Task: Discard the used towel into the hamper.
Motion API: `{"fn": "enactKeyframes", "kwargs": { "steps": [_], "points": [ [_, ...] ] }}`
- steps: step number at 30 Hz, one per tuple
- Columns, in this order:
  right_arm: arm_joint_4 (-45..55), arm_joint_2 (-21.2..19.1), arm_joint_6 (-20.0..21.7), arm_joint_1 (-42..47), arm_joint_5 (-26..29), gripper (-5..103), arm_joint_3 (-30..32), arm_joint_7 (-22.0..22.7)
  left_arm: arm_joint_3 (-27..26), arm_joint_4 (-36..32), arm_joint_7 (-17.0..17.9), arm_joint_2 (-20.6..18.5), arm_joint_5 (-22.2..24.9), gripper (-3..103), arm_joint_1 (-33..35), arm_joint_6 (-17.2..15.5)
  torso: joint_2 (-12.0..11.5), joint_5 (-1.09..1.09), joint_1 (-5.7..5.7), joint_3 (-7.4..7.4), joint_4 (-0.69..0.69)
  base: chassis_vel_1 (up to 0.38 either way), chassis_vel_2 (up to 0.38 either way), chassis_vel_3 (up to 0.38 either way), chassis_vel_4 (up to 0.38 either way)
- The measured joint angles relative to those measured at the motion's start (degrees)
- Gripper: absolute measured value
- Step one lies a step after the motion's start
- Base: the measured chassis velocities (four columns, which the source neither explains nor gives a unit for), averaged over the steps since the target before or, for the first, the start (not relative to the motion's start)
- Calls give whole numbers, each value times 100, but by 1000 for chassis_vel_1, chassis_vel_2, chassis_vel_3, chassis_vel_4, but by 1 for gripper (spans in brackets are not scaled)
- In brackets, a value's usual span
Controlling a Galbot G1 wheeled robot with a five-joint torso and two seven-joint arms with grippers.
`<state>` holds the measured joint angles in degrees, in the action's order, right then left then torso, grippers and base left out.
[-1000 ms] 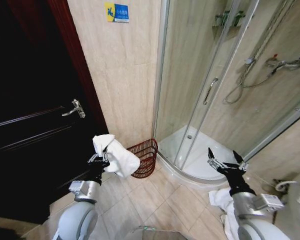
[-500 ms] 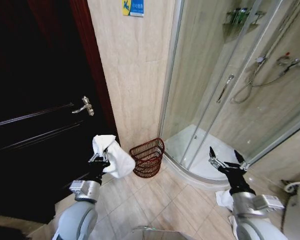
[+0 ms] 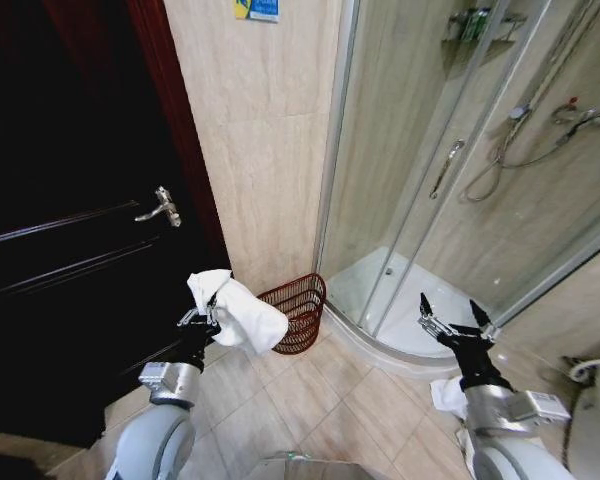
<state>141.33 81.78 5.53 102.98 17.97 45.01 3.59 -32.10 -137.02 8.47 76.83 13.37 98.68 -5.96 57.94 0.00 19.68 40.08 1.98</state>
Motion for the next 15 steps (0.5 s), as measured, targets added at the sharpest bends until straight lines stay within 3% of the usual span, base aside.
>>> {"fn": "enactKeyframes", "kwargs": {
  "steps": [15],
  "points": [
    [4, -29, 6, -1, 0, 100, -7, -10, -11, 34, -138, 11, -202, 3, 34, 110, -378, 0, -172, -208, 2, 31, 37, 36, 33]
  ]
}}
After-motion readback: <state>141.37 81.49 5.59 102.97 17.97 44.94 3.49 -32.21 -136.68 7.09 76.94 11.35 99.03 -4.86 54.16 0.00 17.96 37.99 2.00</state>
